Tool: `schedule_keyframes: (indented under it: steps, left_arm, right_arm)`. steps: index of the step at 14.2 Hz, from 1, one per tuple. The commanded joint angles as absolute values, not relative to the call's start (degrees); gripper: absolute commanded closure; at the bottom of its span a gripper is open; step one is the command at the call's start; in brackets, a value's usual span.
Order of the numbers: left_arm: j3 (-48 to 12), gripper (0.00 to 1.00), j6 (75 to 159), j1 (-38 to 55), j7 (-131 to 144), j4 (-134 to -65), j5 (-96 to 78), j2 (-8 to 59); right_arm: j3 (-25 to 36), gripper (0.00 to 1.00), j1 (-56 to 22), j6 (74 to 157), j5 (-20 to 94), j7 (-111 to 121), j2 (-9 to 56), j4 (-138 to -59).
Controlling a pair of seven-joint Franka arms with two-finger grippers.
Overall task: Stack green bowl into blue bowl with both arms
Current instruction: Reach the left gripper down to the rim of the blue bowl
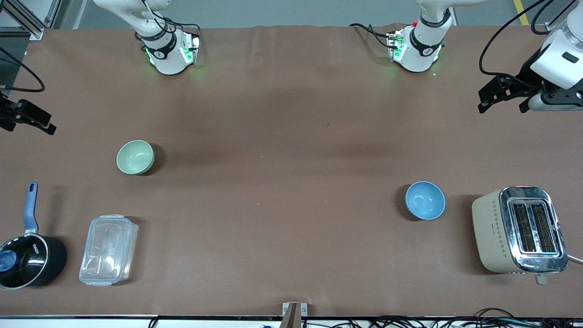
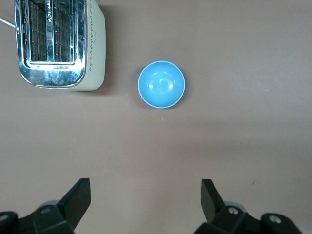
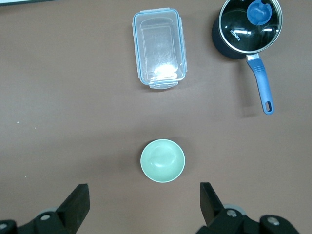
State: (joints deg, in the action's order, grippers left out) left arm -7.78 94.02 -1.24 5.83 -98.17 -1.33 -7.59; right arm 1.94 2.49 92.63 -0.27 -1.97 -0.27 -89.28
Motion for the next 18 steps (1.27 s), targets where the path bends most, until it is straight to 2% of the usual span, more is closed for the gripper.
schedule_keyframes:
  steps: [1, 4, 7, 10, 14, 18]
  left_arm:
    - [-7.65, 0.00, 91.85, -1.32, 5.27, -96.33, -1.14, -6.86]
    - [-7.65, 0.00, 91.49, -1.32, 5.19, -93.88, -0.62, -4.49]
    - [-7.74, 0.00, 92.97, -1.14, 5.01, -92.81, 0.79, 0.60]
    - [-8.00, 0.00, 104.98, -1.23, 6.15, -98.59, 3.87, 5.87]
    - [-7.91, 0.00, 126.95, -2.10, 6.15, -108.00, 3.87, 14.04]
    - [-7.82, 0.00, 140.51, -3.87, 6.07, -108.90, 4.57, 24.24]
  right_arm:
    - [0.88, 0.00, 3.96, 94.30, -0.53, -2.46, -1.50, -91.41]
    - [0.70, 0.00, 3.60, 93.87, -0.44, -1.68, -1.49, -91.32]
    - [0.70, 0.00, 3.78, 94.13, -0.44, 0.35, -1.49, -91.32]
    - [0.70, 0.00, 3.69, 94.04, -0.44, 0.53, -1.49, -90.18]
    - [0.79, 0.00, 3.43, 93.69, -0.61, 2.20, -0.71, -87.55]
    - [0.70, 0.00, 3.25, 90.63, -0.44, 1.58, -0.70, -87.54]
